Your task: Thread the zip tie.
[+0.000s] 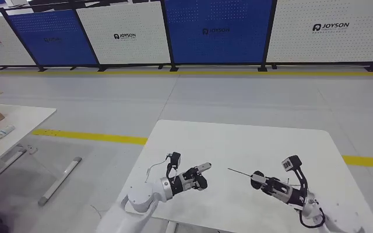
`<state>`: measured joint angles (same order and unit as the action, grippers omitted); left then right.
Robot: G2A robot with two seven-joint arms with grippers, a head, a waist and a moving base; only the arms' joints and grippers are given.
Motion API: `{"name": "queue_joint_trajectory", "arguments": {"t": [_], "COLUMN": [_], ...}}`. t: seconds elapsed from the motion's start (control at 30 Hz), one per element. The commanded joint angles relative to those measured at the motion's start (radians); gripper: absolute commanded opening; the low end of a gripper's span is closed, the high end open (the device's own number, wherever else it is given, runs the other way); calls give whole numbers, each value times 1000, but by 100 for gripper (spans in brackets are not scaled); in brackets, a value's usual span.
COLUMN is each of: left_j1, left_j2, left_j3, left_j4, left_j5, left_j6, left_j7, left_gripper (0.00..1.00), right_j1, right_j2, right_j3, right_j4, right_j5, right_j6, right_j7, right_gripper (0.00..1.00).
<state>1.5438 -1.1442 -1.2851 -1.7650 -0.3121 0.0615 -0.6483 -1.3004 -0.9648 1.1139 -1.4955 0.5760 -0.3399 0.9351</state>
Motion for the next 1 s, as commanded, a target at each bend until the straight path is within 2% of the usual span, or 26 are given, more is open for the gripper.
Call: {"name": "queue_joint_trajectory", "arguments": {"t": [0.0, 0.4, 0.47, 0.53, 0.6, 0.7, 0.8, 0.97], "left_j1": [-11, -11, -13, -24, -39, -63, -89, -92], "left_j2": [-4, -4, -7, -10, -12, -16, -23, -24], "left_j3": [20, 20, 30, 45, 69, 99, 129, 132], "left_j4": [3, 3, 8, 17, 29, 48, 79, 81], "left_j5": [2, 2, -42, -59, -63, -65, -70, -73], "left_j6": [-2, -2, -20, -43, -58, -52, -45, -43], "left_j7": [44, 44, 52, 41, 36, 28, 71, 76], "left_gripper": [100, 100, 100, 100, 100, 100, 100, 100], "right_j1": [8, 2, -8, -6, 2, 11, 22, 22], "right_j2": [-6, -7, -11, -17, -28, -46, -55, -55], "right_j3": [-12, -12, -16, -31, -54, -93, -107, -107], "right_j4": [13, 6, -6, -10, -12, -14, -2, -2], "right_j5": [-9, -13, -13, -20, -67, -78, -74, -74], "right_j6": [0, 4, 0, 0, 0, 0, 0, 0], "right_j7": [7, -14, -32, -52, -120, -152, -159, -159], "right_gripper": [0, 0, 0, 0, 0, 0, 0, 0]}}
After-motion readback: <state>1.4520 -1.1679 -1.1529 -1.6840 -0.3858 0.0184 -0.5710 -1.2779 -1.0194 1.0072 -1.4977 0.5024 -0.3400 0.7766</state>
